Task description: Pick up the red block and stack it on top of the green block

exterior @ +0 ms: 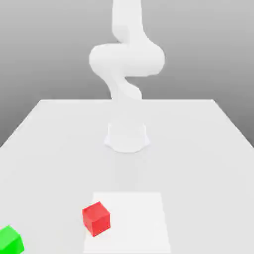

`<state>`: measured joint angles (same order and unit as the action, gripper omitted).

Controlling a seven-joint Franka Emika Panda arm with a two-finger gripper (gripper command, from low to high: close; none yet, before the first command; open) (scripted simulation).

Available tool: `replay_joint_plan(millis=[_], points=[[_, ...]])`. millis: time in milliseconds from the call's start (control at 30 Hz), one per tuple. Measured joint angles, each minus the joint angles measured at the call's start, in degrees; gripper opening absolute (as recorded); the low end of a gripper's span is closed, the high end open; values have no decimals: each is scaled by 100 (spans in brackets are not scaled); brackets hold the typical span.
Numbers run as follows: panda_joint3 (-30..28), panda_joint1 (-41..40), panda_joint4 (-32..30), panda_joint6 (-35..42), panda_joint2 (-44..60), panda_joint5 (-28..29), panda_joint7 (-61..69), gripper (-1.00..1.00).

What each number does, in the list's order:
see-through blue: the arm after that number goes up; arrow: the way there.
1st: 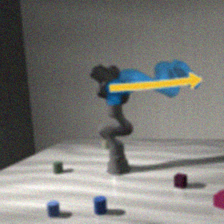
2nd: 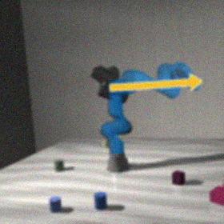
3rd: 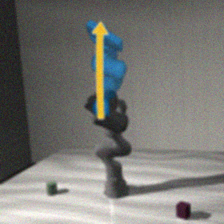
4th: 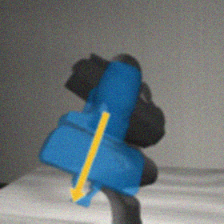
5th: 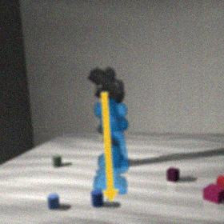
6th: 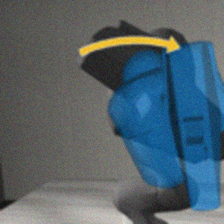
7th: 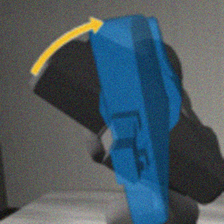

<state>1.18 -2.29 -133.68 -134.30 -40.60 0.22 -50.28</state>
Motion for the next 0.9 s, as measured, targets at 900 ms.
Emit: replay_joint_plan(millis=[900], points=[[184, -1153, -1557, -3069, 5632, 276, -4051, 0]])
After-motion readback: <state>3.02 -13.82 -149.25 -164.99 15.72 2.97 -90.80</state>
